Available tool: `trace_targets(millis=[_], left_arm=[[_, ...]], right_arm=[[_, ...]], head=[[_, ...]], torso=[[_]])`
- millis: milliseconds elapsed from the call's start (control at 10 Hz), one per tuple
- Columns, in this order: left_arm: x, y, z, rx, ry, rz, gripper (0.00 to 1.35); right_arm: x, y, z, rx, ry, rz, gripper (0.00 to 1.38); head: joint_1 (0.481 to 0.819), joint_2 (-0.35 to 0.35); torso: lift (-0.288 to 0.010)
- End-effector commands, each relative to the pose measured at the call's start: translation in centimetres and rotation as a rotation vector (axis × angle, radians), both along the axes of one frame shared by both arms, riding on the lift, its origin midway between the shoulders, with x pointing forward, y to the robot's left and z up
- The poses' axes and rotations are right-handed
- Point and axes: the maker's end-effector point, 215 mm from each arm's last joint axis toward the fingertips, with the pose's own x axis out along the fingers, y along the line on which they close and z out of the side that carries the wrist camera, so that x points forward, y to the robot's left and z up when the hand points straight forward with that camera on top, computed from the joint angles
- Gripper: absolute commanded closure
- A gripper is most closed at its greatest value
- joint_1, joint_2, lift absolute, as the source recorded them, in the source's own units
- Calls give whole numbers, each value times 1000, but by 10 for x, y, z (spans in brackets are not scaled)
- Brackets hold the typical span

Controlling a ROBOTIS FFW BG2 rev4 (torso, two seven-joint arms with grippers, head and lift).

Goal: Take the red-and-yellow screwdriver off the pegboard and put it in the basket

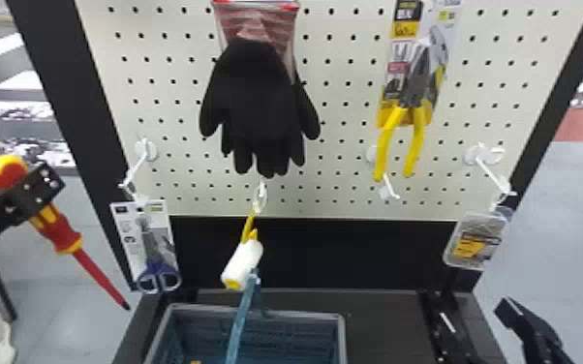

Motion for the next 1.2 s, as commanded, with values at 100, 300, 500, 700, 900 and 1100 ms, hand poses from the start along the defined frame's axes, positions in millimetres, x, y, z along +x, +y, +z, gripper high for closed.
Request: trace_targets(millis=[100,300,500,700,900,1100], left_arm=[[5,3,-33,-41,60,-24,1214],[5,5,-54,-117,95,-16,1214],[4,11,-70,-171,122,-4,1214],[9,4,-98,-251,162,-46,1214],[12,-2,-120,-322,196,-67,1214],[16,1,-140,-380,206,-95,1214]], right_arm=[[0,0,-1,3,2,-2,496],[0,0,-1,2,2,-1,496],[-1,0,-2,1,4,1,496],[-1,0,-2,1,6,-1,496],[-2,1,-1,0,6,2,496],[-2,1,-1,-1,4,4,496]], head=[[549,0],[549,0],[549,0],[549,0],[549,0],[549,0]], torso=[[-100],[-100],[-100],[-100],[-100],[-100]])
